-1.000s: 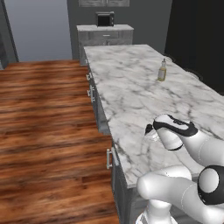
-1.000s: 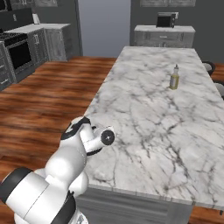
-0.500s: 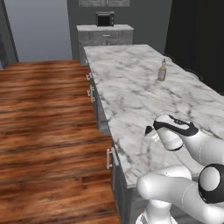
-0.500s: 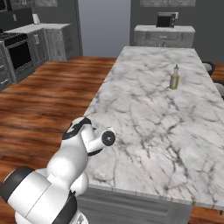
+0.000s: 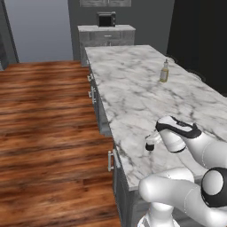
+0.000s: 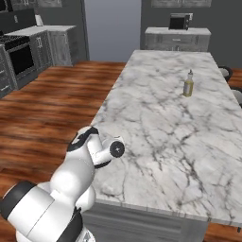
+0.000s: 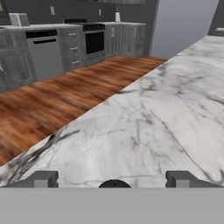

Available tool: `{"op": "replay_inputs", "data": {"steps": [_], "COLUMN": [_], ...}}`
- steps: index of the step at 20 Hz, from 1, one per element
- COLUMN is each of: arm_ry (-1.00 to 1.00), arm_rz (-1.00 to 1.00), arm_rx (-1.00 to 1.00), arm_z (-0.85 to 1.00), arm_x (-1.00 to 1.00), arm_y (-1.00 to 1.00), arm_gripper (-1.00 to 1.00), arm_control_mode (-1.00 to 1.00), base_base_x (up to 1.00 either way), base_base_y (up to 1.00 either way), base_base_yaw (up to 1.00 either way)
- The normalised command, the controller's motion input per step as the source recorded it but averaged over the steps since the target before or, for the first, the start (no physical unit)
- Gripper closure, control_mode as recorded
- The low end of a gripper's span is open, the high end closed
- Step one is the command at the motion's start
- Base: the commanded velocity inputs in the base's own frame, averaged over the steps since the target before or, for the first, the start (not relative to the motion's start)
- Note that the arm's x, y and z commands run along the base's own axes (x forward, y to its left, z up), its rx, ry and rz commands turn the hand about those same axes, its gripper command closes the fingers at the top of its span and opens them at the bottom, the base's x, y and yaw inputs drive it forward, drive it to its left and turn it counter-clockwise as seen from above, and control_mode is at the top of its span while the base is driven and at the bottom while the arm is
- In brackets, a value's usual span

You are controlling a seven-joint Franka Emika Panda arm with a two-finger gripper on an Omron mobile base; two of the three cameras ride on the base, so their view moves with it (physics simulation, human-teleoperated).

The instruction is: Move the syrup bottle and shaker from the cabinet to the dining counter.

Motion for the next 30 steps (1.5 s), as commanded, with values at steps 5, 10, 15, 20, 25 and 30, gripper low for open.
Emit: {"op": "replay_inputs", "data": {"steps": [5, 10, 15, 20, 25, 30], "arm_ry": [0.00, 0.09, 0.37, 0.38, 0.10, -0.03], "arm_rz": [0.00, 0.00, -0.08, -0.13, -0.14, -0.11], "arm_rx": [0.00, 0.01, 0.00, 0.00, 0.05, 0.05], "arm_z": [0.57, 0.95, 1.00, 0.76, 0.22, 0.00], "arm_x": [-0.14, -0.47, -0.55, -0.67, -0.80, -0.83], "arm_y": [-0.04, -0.07, 0.00, 0.00, 0.04, 0.20], "arm_gripper": [-1.00, -1.00, -1.00, -1.00, -1.00, -1.00], "arm_control_mode": [-1.00, -1.00, -1.00, -1.00, -1.00, -1.00], "base_base_x": [0.00, 0.00, 0.00, 0.00, 0.00, 0.00], "base_base_y": [0.00, 0.00, 0.00, 0.00, 0.00, 0.00], "base_base_yaw": [0.00, 0.00, 0.00, 0.00, 0.00, 0.00]}}
